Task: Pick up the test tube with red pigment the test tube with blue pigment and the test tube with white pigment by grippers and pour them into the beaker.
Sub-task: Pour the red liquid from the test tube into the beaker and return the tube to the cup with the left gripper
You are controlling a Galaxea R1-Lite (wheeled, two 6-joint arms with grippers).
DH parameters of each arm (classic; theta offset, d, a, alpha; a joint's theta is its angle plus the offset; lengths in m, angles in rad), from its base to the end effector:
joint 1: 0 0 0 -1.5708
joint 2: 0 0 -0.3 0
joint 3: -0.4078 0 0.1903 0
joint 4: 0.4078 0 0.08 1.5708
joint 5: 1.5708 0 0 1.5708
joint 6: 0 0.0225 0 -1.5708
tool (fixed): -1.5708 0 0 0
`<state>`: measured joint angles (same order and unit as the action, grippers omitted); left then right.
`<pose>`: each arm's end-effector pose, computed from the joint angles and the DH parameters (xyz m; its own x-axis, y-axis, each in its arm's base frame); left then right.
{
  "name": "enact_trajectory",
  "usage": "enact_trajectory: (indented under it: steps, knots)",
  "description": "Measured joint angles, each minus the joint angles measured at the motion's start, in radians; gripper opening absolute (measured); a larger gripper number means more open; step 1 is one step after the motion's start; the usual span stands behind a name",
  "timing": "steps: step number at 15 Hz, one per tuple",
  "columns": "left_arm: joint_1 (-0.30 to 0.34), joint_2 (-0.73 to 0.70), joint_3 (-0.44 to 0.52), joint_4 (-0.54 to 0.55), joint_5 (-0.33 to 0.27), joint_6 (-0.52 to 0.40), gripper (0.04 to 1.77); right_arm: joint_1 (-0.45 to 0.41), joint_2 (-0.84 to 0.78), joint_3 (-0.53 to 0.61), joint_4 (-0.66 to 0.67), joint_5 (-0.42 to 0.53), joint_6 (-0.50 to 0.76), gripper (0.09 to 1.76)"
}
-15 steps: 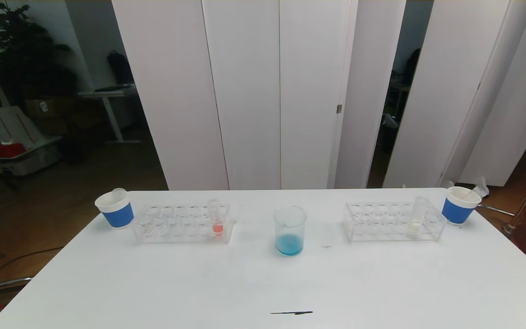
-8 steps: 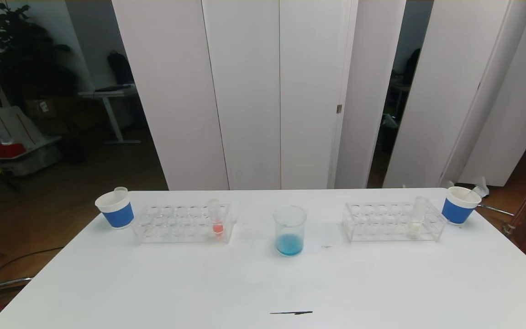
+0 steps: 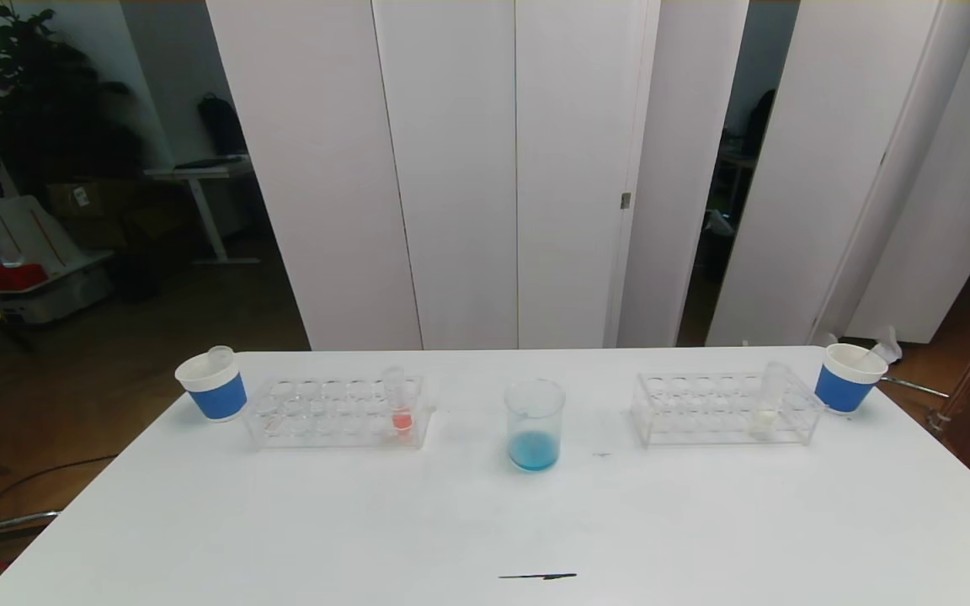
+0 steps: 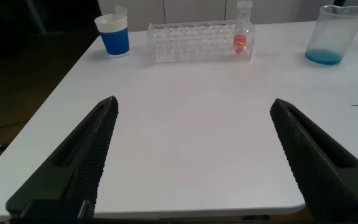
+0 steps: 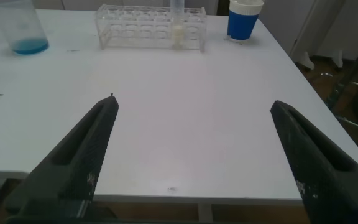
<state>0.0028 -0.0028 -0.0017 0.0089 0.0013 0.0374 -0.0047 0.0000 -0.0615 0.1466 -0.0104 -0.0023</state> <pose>-0.0231 0.0000 0.0750 1.0000 0.0041 -0.0044 -0.0039 0.9993 0.0374 -0.0281 -0.0001 0.0774 0.9963 -0.0151 -0.0850 0.0149 0.9999 -0.0032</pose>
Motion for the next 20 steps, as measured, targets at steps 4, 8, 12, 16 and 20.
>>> enact_trajectory:
  steps: [4, 8, 12, 16, 20]
  knots:
    - [0.0, 0.0, 0.0, 0.0, 0.0, -0.003, 1.75, 0.0, 0.0, 0.0, 0.0, 0.0, 0.0, 1.75]
    - [0.0, 0.0, 0.0, -0.001, 0.0, -0.004, 1.75, 0.0, 0.0, 0.0, 0.0, 0.0, 0.0, 1.75]
    - [0.0, 0.0, 0.0, 0.0, 0.0, 0.002, 1.75, 0.0, 0.0, 0.0, 0.0, 0.0, 0.0, 1.75]
    - [0.0, 0.0, 0.0, -0.001, 0.0, 0.002, 1.75, 0.0, 0.0, 0.0, 0.0, 0.0, 0.0, 1.75]
    - [0.0, 0.001, -0.03, -0.017, -0.007, 0.008, 1.75, 0.0, 0.0, 0.0, 0.0, 0.0, 0.0, 1.75]
